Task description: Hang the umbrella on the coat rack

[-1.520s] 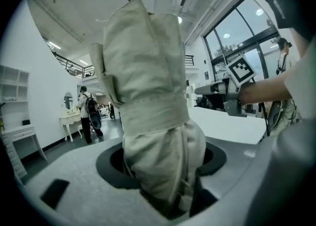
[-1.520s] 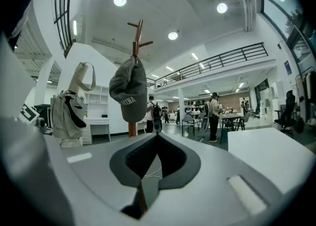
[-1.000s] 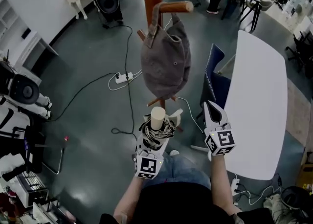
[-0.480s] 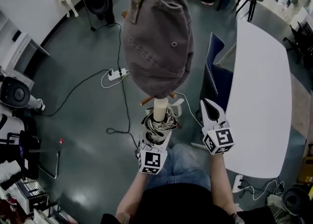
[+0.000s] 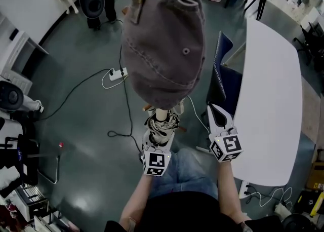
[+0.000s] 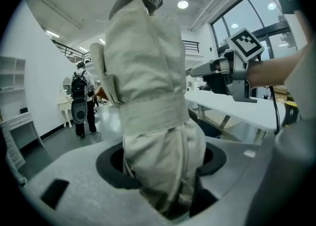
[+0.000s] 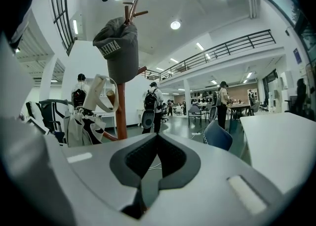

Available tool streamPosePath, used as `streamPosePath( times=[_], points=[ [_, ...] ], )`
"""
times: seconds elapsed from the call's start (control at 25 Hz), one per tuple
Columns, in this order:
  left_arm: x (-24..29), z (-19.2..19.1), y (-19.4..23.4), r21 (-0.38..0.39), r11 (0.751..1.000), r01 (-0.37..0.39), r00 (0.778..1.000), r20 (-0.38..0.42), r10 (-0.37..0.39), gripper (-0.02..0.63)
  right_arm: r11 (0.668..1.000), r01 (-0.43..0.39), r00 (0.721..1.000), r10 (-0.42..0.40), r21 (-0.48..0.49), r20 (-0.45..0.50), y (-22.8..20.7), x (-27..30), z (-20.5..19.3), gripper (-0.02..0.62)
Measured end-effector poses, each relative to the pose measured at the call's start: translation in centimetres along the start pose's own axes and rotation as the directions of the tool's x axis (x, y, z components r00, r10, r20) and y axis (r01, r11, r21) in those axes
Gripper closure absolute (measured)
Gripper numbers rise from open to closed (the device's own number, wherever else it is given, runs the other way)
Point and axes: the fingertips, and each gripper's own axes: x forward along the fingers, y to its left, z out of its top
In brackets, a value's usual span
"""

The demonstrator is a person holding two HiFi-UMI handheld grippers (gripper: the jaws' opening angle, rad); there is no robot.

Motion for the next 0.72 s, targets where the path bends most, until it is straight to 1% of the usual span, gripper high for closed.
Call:
streamPosePath(
  times=[0.2,0.32,0.52,0.64,0.72],
  points=[
    [0.8,-2.2,0.9,0.000,1.000,-0.005,0.999,-0.038,0.005,0.325,1.000,-0.010,1.000,0.010,-0.003,-0.002,0.4,0.7,-0.2,0.589],
    [1.4,-3.7,1.3,-0.023,1.000,-0.005,0.999,-0.051,0.004,0.325,1.000,-0.023,1.000,0.023,-0.003,-0.001,1.0,1.1,-0.7,0.589],
    [2.4,-5.6,2.2,-0.038,0.999,-0.007,0.999,-0.045,0.005,0.325,0.999,-0.045,0.999,0.045,0.000,0.009,2.4,2.4,-1.7,0.589],
    [3.0,-7.1,2.6,-0.047,0.999,0.007,0.999,-0.041,-0.009,0.324,0.998,-0.062,0.998,0.062,0.019,0.025,3.7,3.1,-2.9,0.589],
    [3.5,-8.2,2.8,-0.041,0.999,0.013,0.999,-0.043,-0.015,0.322,0.997,-0.081,0.996,0.080,0.014,0.024,4.8,3.9,-3.9,0.589]
  ],
)
